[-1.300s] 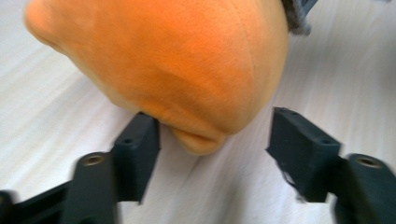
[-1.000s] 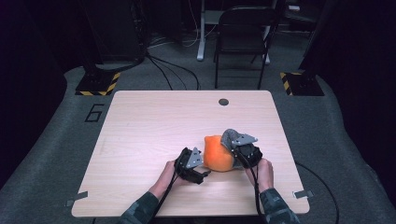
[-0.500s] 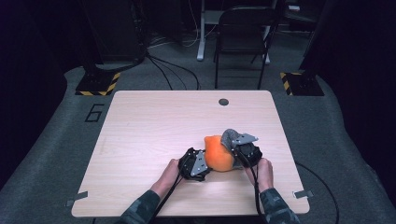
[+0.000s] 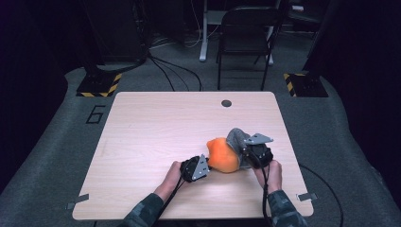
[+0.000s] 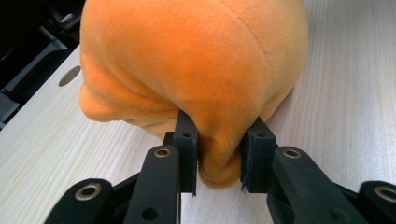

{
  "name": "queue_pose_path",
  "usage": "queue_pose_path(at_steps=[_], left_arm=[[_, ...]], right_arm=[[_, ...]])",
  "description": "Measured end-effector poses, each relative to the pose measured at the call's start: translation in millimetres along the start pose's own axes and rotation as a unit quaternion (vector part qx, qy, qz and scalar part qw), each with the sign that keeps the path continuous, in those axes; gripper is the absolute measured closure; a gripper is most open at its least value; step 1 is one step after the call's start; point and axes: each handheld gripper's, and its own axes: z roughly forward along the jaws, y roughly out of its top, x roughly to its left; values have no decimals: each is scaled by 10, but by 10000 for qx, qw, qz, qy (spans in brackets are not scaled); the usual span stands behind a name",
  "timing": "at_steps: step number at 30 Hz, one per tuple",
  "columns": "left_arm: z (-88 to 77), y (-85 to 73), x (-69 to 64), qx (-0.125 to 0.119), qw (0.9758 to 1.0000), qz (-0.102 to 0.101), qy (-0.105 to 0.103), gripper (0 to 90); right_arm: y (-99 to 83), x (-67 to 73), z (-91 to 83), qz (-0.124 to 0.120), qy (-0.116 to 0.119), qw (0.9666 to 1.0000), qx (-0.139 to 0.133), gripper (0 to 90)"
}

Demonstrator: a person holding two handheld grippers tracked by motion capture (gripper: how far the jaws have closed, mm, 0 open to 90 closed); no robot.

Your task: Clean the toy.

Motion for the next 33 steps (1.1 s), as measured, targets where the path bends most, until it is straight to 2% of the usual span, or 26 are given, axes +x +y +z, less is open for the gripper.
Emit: queue_pose_path(at_steps=[1, 5, 7, 8, 12, 14, 15, 18, 19, 20, 21, 23, 25, 26, 29, 30, 33], left_arm=[[-1, -6, 0, -1, 10000, -42, -9, 727], [-3, -15, 4, -20, 10000, -56, -24, 737], [-2, -18, 4, -25, 10000, -62, -30, 745], [-4, -21, 7, -53, 10000, -43, -32, 750], [-6, -56, 16, -170, 9998, -100, -85, 778], [-17, -65, 20, -243, 9997, -83, -48, 787], [-22, -63, 18, -335, 9992, -196, -51, 792], [-44, -50, 20, -445, 9988, -227, -18, 800], [-74, -29, 38, -544, 9979, -362, -4, 801], [-91, -15, 66, -608, 9971, -456, -83, 802], [-114, 1, 79, -676, 9958, -616, -79, 802], [-163, 57, 113, -770, 9933, -844, -170, 803], [-219, 130, 142, -917, 9890, -1119, -300, 802], [-248, 179, 162, -918, 9882, -1177, -334, 801], [-355, 305, 213, -1005, 9799, -1653, -478, 799], [-386, 338, 237, -1018, 9776, -1757, -556, 798], [-455, 417, 281, -1027, 9670, -2196, -778, 795]], right_arm=[[-15, -61, -56, 29, -62, 10000, -40, 780], [-158, -314, -244, 422, -244, 9988, 13, 780], [-253, -401, -236, 599, -282, 9977, 115, 780], [-297, -429, -208, 613, -289, 9975, 192, 779], [-356, -429, -79, 685, -283, 9962, 468, 779], [-354, -420, -52, 684, -311, 9960, 484, 778], [-352, -416, -54, 661, -283, 9962, 497, 778], [-350, -428, -54, 672, -307, 9961, 493, 778], [-351, -443, -54, 658, -310, 9962, 479, 778], [-353, -452, -55, 645, -329, 9963, 466, 778], [-351, -454, -63, 708, -328, 9958, 486, 778], [-351, -476, -69, 688, -357, 9961, 433, 778], [-344, -494, -90, 702, -397, 9959, 404, 778], [-345, -511, -102, 668, -385, 9964, 352, 778], [-323, -532, -151, 694, -419, 9962, 310, 778], [-314, -536, -167, 724, -404, 9962, 270, 778], [-271, -541, -231, 696, -442, 9964, 197, 778]])
